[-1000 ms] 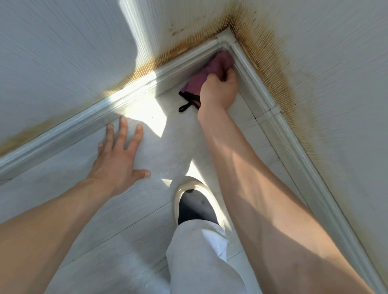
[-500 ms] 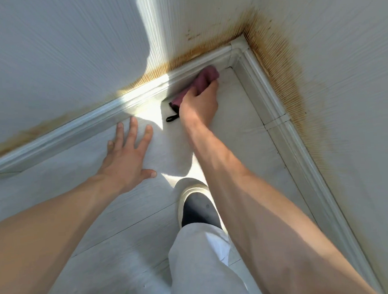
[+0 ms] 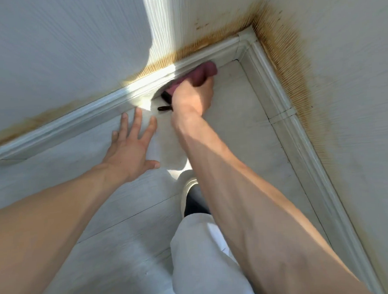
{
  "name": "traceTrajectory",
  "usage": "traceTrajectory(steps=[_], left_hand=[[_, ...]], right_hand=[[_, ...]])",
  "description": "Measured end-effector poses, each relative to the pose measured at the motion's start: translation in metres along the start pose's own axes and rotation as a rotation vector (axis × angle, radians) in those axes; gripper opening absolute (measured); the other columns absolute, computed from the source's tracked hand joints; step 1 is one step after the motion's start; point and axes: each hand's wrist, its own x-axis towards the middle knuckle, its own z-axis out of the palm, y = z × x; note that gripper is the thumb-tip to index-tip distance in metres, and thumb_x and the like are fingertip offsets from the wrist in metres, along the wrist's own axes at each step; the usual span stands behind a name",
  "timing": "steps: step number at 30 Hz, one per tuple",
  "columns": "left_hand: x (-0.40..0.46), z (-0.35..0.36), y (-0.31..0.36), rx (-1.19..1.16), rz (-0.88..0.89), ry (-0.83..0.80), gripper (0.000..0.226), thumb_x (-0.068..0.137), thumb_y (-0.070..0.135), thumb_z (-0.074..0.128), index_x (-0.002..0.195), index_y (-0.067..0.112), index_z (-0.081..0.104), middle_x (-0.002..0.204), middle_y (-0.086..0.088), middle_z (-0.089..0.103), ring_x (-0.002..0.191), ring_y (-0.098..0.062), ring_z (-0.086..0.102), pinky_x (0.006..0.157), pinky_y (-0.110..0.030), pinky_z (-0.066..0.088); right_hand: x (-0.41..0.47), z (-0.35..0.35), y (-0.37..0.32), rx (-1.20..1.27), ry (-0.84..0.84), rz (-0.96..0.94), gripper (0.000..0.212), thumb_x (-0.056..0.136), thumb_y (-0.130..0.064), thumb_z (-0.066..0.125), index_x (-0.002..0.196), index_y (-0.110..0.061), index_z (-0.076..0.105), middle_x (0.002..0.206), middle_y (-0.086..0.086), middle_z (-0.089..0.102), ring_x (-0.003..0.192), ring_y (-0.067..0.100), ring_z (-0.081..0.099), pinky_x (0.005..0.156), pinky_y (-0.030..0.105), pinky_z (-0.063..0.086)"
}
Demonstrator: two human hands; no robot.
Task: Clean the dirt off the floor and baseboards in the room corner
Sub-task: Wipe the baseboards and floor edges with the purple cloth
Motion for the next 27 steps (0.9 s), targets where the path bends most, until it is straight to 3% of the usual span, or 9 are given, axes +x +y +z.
traceTrajectory(steps=[2,5,13,15,17,20,22,25,27], left_hand=[[-0.006,-0.005,0.004,-0.089,-0.016,0.023,0.114,0.090,0.045,0.074,0.163,0.028,-0.012,0.166,-0.003,-0.033,0.153,-0.034,-0.027,0.127,-0.055,0.004],[-0.007,-0.006,0.005,-0.140,-0.022,0.060,0.108,0.091,0.037,0.073,0.164,0.021,-0.005,0.170,-0.007,-0.020,0.155,-0.030,-0.022,0.127,-0.052,0.004],[-0.002,0.003,-0.004,-0.030,0.018,0.048,0.119,0.088,0.053,0.074,0.159,0.039,-0.020,0.161,0.001,-0.042,0.151,-0.032,-0.034,0.127,-0.056,0.000],[-0.002,0.001,-0.002,-0.050,0.014,0.049,0.119,0.087,0.051,0.076,0.160,0.037,-0.017,0.162,0.001,-0.040,0.151,-0.032,-0.033,0.127,-0.056,0.001],[-0.007,-0.003,0.002,-0.101,-0.012,0.058,0.114,0.089,0.042,0.076,0.163,0.027,-0.009,0.167,-0.004,-0.029,0.154,-0.032,-0.025,0.127,-0.053,0.003],[-0.014,-0.004,0.003,-0.212,-0.053,0.130,0.089,0.094,0.022,0.070,0.161,0.003,0.014,0.170,-0.017,0.010,0.156,-0.031,0.009,0.125,-0.036,0.013],[-0.014,-0.002,0.004,-0.186,-0.042,0.145,0.085,0.093,0.025,0.070,0.160,0.002,0.022,0.168,-0.018,0.020,0.155,-0.031,0.016,0.124,-0.034,0.013],[-0.007,-0.001,0.001,-0.063,-0.002,0.094,0.100,0.084,0.057,0.066,0.164,0.022,0.016,0.170,-0.014,0.015,0.153,-0.037,0.012,0.125,-0.046,0.016],[-0.002,0.002,-0.002,-0.002,0.042,0.100,0.108,0.082,0.064,0.071,0.164,0.030,0.008,0.172,-0.010,-0.004,0.156,-0.038,-0.006,0.126,-0.055,0.012]], right_hand=[[-0.043,0.013,0.021,-0.099,-0.069,0.044,0.052,0.097,-0.007,0.056,0.148,-0.015,0.050,0.131,0.011,0.068,0.122,0.033,0.063,0.108,0.033,0.045],[-0.057,0.018,0.036,-0.149,-0.111,0.127,0.039,0.093,-0.011,0.061,0.132,-0.014,0.063,0.116,0.013,0.074,0.110,0.032,0.068,0.100,0.036,0.051],[0.019,-0.011,0.005,0.099,0.095,0.058,0.039,0.087,-0.013,0.045,0.121,-0.018,0.062,0.089,0.006,0.078,0.080,0.027,0.076,0.089,0.051,0.061],[-0.003,0.002,0.009,0.051,0.035,0.054,0.049,0.084,-0.026,0.045,0.129,-0.018,0.059,0.112,0.013,0.076,0.100,0.033,0.073,0.098,0.045,0.057],[-0.042,0.012,0.023,-0.017,-0.017,0.093,0.042,0.091,-0.017,0.054,0.132,-0.013,0.060,0.123,0.015,0.070,0.113,0.035,0.066,0.105,0.041,0.050],[-0.082,0.020,0.038,0.021,-0.139,0.241,0.013,0.089,-0.008,0.058,0.098,-0.015,0.063,0.086,0.007,0.067,0.083,0.029,0.066,0.086,0.046,0.057],[-0.079,0.022,0.041,0.079,-0.186,0.311,0.014,0.087,-0.003,0.060,0.083,-0.017,0.059,0.074,0.005,0.059,0.069,0.024,0.058,0.068,0.042,0.058],[-0.060,0.003,0.031,0.128,-0.239,0.397,0.031,0.090,0.005,0.061,0.070,-0.016,0.052,0.065,0.005,0.050,0.050,0.014,0.047,0.045,0.017,0.043],[-0.050,-0.014,0.016,0.138,-0.236,0.409,0.024,0.092,0.004,0.062,0.075,-0.012,0.057,0.068,0.006,0.055,0.050,0.011,0.050,0.045,0.015,0.046]])
